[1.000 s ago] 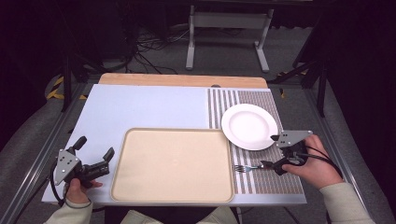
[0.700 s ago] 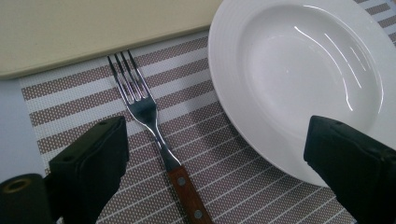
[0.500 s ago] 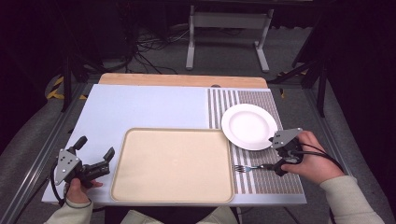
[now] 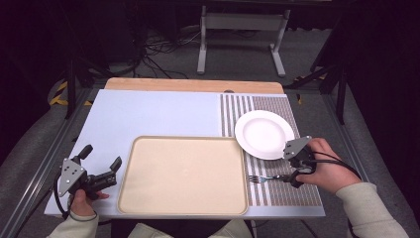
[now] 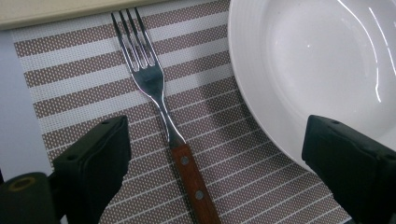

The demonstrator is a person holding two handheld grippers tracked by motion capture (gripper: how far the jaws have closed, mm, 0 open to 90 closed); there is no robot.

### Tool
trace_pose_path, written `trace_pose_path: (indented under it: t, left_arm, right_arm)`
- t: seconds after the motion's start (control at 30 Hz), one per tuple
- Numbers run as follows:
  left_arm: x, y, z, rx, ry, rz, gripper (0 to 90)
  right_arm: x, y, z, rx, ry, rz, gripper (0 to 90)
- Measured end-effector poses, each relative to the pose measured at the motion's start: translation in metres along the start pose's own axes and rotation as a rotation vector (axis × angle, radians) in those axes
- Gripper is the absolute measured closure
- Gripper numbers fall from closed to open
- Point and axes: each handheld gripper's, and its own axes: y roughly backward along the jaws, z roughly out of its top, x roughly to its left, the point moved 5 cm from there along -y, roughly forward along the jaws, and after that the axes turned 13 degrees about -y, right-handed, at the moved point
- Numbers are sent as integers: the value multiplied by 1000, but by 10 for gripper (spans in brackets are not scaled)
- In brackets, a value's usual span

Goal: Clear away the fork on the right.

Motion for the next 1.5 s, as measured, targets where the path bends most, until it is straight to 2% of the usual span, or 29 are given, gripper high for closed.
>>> trace_pose_path:
  t: [0.33, 0.5, 0.57, 0.67, 0.83, 0.93, 1.13, 1.23, 1.37, 1.5]
  left_arm:
    - [0, 0, 0, 0, -1, -1, 0]
    - [0, 0, 0, -1, 0, -1, 0]
    - [0, 0, 0, 0, -1, -1, 0]
    - [0, 0, 0, 0, -1, -2, 0]
    - [0, 0, 0, 0, 0, -4, 0]
    - [-1, 0, 0, -1, 3, -5, 0]
    - [0, 0, 0, -1, 1, -5, 0]
    - [0, 0, 0, 0, 0, -6, 0]
    - [0, -1, 0, -1, 2, -5, 0]
    - [0, -1, 0, -2, 4, -5, 0]
  right_arm:
    - [4, -11, 1, 56, 34, 38, 188]
    - [5, -20, -3, 128, 84, 60, 258]
    - [4, -21, -3, 134, 98, 61, 271]
    - [5, -24, -4, 167, 119, 74, 346]
    - [7, -31, -7, 252, 157, 93, 438]
    - [6, -33, -7, 311, 179, 94, 523]
    - [5, -37, -7, 381, 240, 109, 600]
    - [5, -40, -7, 394, 255, 112, 636]
    - [5, -42, -7, 435, 305, 122, 725]
    - [7, -43, -7, 443, 322, 126, 773]
